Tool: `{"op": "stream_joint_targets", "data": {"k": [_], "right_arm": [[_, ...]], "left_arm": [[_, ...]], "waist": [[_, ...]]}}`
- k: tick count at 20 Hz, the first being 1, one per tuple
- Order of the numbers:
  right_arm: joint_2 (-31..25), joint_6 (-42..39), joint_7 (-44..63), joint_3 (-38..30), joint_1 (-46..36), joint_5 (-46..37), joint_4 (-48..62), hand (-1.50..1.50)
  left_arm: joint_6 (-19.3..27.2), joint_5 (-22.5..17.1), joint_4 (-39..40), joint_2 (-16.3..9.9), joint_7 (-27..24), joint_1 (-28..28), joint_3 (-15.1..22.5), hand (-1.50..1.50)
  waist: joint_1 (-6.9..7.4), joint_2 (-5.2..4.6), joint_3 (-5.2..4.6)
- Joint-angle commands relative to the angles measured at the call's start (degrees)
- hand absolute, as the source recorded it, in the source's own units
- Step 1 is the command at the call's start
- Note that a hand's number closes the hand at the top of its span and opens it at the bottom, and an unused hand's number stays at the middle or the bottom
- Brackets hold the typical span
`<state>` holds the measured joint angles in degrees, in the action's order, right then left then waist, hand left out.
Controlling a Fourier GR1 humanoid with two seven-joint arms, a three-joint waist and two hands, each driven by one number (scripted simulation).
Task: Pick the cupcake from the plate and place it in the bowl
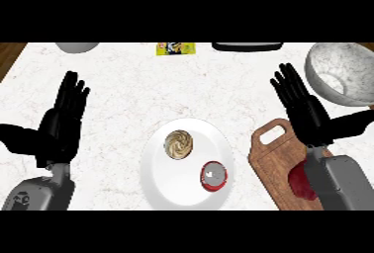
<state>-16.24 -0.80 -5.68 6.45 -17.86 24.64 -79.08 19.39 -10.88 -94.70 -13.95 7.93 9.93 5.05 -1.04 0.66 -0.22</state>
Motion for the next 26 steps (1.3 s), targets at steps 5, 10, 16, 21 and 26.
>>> {"op": "stream_joint_targets", "data": {"k": [5,10,16,21,26], "right_arm": [[4.7,-23.5,0.4,9.4,-11.0,7.8,4.0,1.50],[3.8,-22.4,-13.6,3.9,-16.6,-0.6,23.4,-1.50],[-2.5,-36.9,-29.6,8.8,-21.8,-11.4,26.0,-1.50],[-5.9,-37.7,-31.1,13.1,-30.9,-20.2,29.2,-1.50],[-6.3,-35.0,-30.2,19.3,-38.0,-29.3,30.2,-1.50]], "left_arm": [[-3.1,7.6,1.7,-7.5,-1.5,3.9,2.1,0.00],[-3.6,10.4,3.3,-7.6,-0.6,3.9,4.9,0.00],[-3.8,10.2,4.8,-7.5,-1.0,3.8,3.9,0.00],[-4.1,10.0,5.5,-7.4,1.3,6.7,3.1,0.00],[-4.9,10.1,7.0,-7.5,0.6,6.3,2.6,0.00]], "waist": [[7.77,-2.65,0.79],[6.43,-2.89,0.56],[5.54,-2.25,0.43],[4.55,-1.77,0.32],[3.87,-1.51,0.23]]}}
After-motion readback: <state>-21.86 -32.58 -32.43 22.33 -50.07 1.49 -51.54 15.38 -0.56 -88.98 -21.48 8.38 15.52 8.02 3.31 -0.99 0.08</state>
